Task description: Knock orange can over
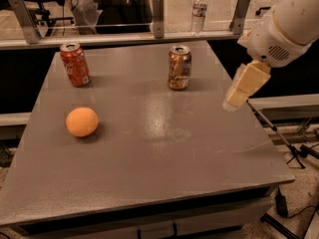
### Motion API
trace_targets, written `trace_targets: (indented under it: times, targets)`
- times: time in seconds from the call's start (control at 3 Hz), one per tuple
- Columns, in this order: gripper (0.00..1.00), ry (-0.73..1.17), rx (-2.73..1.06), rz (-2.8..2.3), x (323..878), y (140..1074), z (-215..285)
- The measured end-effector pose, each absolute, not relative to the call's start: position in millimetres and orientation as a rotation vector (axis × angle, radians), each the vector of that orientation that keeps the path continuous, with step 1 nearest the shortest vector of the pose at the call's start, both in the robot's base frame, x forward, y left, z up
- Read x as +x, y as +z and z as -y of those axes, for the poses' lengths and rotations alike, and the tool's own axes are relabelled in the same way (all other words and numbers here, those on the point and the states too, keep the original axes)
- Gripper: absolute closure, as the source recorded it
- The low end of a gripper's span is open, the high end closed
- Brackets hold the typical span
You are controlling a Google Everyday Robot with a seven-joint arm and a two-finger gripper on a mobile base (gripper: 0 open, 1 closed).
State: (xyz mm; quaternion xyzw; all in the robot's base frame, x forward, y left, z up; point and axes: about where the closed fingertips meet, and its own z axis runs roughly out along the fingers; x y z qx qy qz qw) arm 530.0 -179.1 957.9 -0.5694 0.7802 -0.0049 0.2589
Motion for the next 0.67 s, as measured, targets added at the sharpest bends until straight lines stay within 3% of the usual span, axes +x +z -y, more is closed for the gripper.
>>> trace_targets:
  times: [0.67]
  targets:
    - [0.00, 0.103, -1.362, -2.120, 589, 942, 152]
